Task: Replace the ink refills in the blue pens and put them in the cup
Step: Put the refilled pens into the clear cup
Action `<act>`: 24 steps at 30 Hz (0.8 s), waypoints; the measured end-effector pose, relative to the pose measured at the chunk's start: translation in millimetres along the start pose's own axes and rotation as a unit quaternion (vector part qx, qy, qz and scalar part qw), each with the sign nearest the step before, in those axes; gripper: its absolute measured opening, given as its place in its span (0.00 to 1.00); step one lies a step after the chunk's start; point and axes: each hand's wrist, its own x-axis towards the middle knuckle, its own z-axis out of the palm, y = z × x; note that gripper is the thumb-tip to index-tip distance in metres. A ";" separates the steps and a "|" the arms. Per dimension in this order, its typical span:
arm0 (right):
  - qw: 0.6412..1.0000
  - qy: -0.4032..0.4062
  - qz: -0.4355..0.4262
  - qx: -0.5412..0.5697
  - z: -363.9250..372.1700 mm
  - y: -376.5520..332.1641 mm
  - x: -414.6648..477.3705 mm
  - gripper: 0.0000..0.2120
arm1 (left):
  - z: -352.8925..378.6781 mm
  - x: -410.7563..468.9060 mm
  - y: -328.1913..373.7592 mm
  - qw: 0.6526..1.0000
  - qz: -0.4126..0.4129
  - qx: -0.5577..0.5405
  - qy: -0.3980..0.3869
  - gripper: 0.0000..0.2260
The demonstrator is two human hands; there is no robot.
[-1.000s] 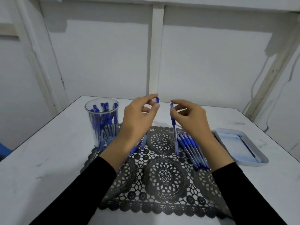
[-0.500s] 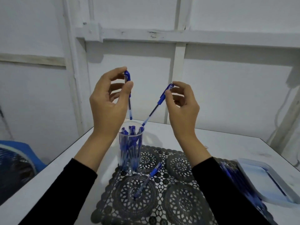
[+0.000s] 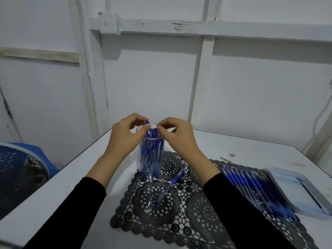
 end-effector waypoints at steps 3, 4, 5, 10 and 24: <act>1.000 0.004 0.007 -0.016 -3.7 0.9 -3.3 0.06 | -2.6 0.1 -0.4 0.998 -0.005 0.054 -0.011 0.06; 1.000 0.007 0.015 -0.011 -7.4 0.7 -4.5 0.06 | -2.5 -1.1 1.7 0.998 0.010 0.062 -0.006 0.06; 1.000 0.011 0.023 -0.004 -12.4 0.6 -6.2 0.07 | -2.1 -3.3 5.4 0.997 0.035 0.068 0.006 0.05; 0.998 0.034 0.049 -0.009 -48.7 11.2 -16.6 0.08 | 16.1 -18.2 40.8 0.980 0.183 0.062 0.038 0.04; 0.918 -0.113 0.230 -0.303 -123.2 89.3 -82.1 0.14 | 114.4 -59.9 31.2 0.915 -0.016 0.223 -0.337 0.17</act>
